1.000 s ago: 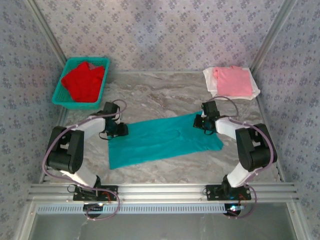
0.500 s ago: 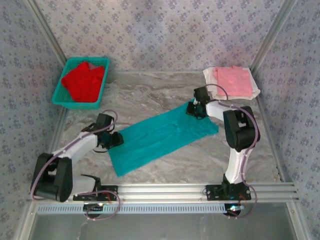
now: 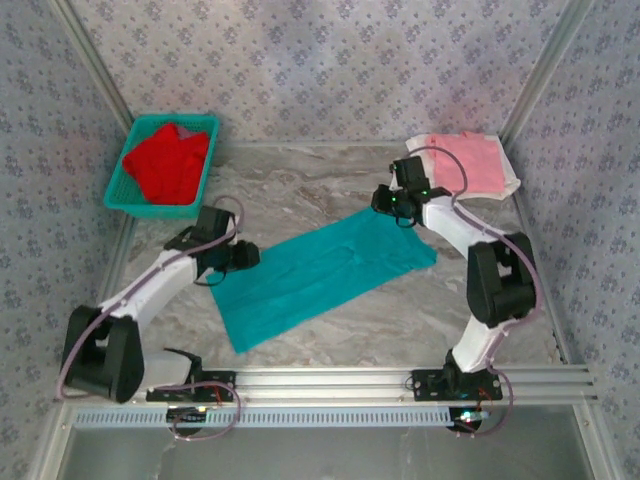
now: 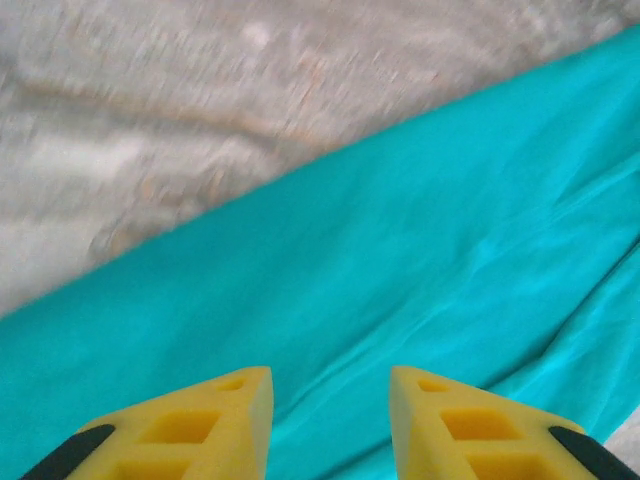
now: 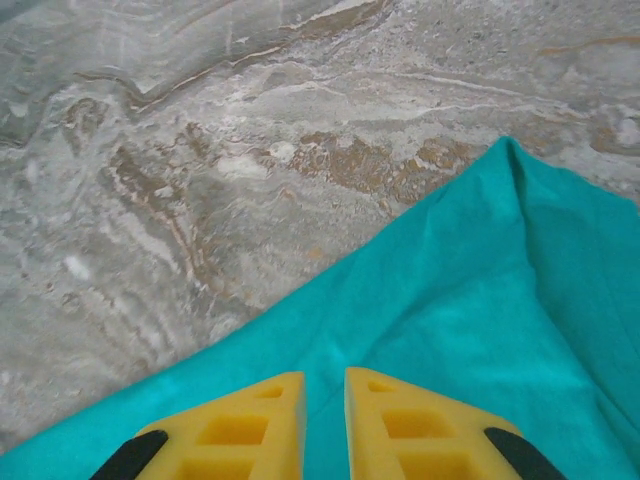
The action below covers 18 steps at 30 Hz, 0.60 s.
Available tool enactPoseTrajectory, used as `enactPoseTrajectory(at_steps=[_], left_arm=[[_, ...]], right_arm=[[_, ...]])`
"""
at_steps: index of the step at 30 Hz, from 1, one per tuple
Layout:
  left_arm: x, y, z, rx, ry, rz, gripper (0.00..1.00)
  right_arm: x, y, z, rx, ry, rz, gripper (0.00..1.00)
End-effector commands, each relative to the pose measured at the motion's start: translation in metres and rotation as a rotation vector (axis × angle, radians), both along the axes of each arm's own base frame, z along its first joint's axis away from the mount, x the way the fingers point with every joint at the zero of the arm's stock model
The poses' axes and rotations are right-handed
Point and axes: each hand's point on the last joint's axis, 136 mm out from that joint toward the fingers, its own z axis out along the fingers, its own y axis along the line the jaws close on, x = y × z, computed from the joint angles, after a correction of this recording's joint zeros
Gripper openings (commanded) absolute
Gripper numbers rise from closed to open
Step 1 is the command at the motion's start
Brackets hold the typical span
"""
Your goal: Fold and stack the t-shirts
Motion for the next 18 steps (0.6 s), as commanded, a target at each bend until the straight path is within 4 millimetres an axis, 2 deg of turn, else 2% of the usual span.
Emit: enactPoseTrajectory(at_steps=[1,5,9,13,18], left_arm=[[0.031,-0.022,0.014,-0.027,-0.071,-0.086,0.35],[0.055,-0.039,-0.002,-0.015,-0.046,-0.131,0.33],[0.067,-0.051,-0.021,0.001,-0.017,-0.165,0.31],[0.067,-0.05,-0.041,0.027,0.015,-0.162,0.3],[0.056,-0.039,-0.064,0.069,0.058,-0.14,0.3]], right_arm=[[-0.031,-0.016,-0.017,-0.034,0.065,-0.031,0.2],[-0.049,-0.029,-0.034,-0.045,0.109,-0.065,0.18],[-0.053,-0.03,-0.05,-0.054,0.144,-0.069,0.17],[-0.053,-0.027,-0.069,-0.053,0.195,-0.071,0.17],[-0.051,-0.019,-0.093,-0.052,0.252,-0.068,0.16]])
